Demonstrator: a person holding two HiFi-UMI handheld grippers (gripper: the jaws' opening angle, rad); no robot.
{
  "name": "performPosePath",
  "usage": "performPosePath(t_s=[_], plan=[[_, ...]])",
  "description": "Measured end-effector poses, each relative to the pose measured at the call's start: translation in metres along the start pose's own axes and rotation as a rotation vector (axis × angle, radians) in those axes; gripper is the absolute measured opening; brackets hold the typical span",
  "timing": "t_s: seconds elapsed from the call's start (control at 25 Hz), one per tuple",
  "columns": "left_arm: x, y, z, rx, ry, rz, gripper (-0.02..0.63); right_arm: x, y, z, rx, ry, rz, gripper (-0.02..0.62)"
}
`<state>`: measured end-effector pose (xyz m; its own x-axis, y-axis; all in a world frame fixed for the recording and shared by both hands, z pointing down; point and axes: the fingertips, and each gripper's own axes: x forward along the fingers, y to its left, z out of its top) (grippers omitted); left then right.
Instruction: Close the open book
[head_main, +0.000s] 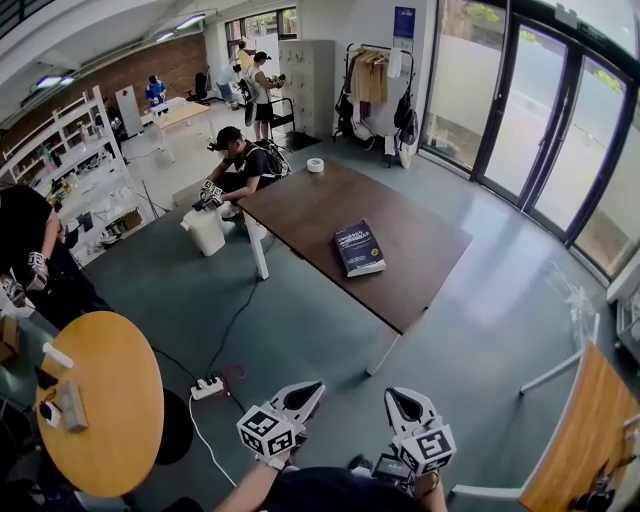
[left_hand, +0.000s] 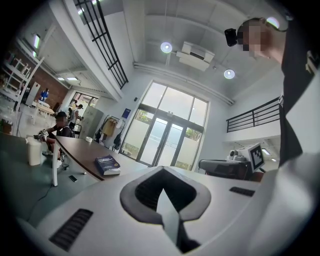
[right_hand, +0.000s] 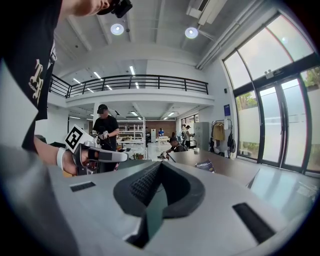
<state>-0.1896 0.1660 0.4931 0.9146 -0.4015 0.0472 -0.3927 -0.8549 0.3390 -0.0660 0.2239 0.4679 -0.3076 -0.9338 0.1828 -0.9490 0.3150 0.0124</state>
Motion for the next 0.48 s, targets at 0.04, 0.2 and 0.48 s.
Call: performPosePath(t_s=[0.04,0.2,0.48], plan=[[0.000,0.000,-0.001,0.000,0.000,0.001,0.005,0.000,0.000,-0.001,0.000,0.002,0.001,-0.012],[0.000,0.000,-0.003,-0.003,0.007,0.006,0.005,0.000,0.001,-0.004,0.012,0.011,0.010,-0.012],[0.001,-0.012,-0.010,-0.011,0.006,-0.011,0.005,-0.008,0.001,-0.008,0.016,0.019,0.004,-0.012]])
